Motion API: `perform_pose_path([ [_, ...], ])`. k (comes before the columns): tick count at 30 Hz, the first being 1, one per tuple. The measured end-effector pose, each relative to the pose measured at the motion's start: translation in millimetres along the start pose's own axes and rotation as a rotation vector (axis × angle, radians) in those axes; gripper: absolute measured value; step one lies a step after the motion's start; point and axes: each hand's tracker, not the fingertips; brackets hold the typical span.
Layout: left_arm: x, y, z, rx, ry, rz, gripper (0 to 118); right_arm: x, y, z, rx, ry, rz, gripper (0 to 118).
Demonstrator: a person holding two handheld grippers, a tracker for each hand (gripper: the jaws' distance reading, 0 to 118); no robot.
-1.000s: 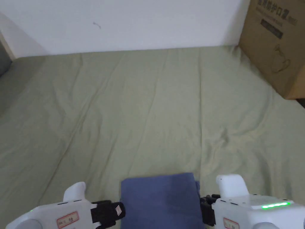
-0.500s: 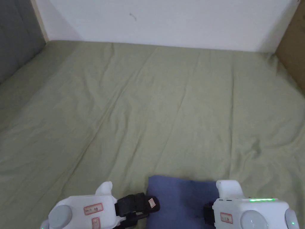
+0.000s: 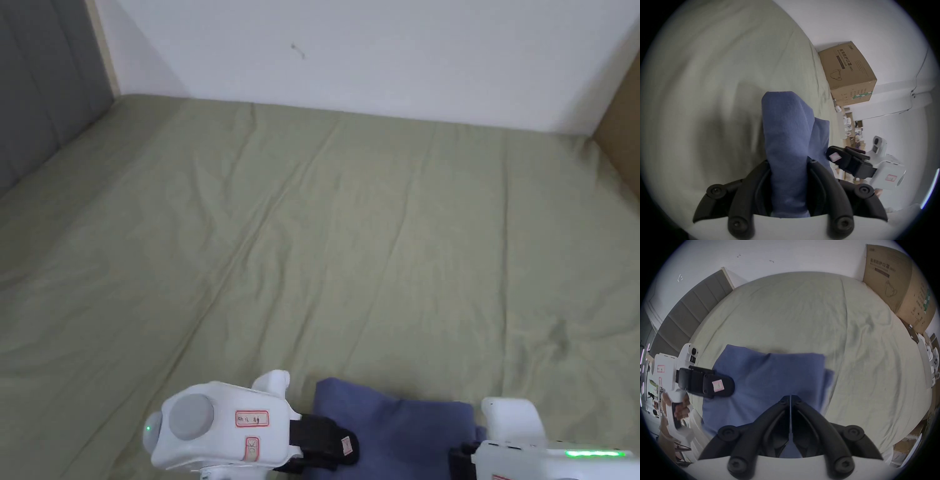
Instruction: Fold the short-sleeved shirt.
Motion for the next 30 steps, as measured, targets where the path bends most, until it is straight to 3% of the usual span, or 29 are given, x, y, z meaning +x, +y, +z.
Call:
perform_pose_path([
  [3,-14,21,51,0.038,0.118,-0.048,27,-3,5,13,0.038,0.010,-0.003,2],
  [5,-29,38,91,0.054,0.272,-0.095,27,-3,7,18,0.052,0.015,-0.005,2],
  [11,-83,94,205,0.069,0.926,-0.211,27,-1,4,13,0.043,0.005,-0.023,2],
  [14,-119,112,235,-0.068,1.299,-0.326,27,2,1,7,0.014,0.001,-0.037,2],
  [16,-150,117,256,-0.010,1.413,-0.295,27,3,-1,2,0.010,-0.019,-0.033,2],
  [18,-168,115,268,0.054,1.429,-0.182,28,4,-1,-4,-0.008,-0.036,-0.044,2],
  [22,-169,102,279,0.132,1.503,-0.174,104,4,-1,-7,-0.020,-0.034,-0.054,2],
  [23,-163,98,281,0.178,1.484,-0.172,108,4,0,-8,-0.024,-0.036,-0.048,2],
  [27,-133,86,283,0.213,1.348,-0.123,100,1,1,-8,-0.018,-0.025,-0.046,2],
  [28,-122,83,280,0.244,1.309,-0.137,77,0,1,-6,-0.011,-0.016,-0.049,2],
  [30,-98,73,273,0.296,1.236,-0.151,12,-4,1,-1,0.001,-0.004,-0.036,2],
])
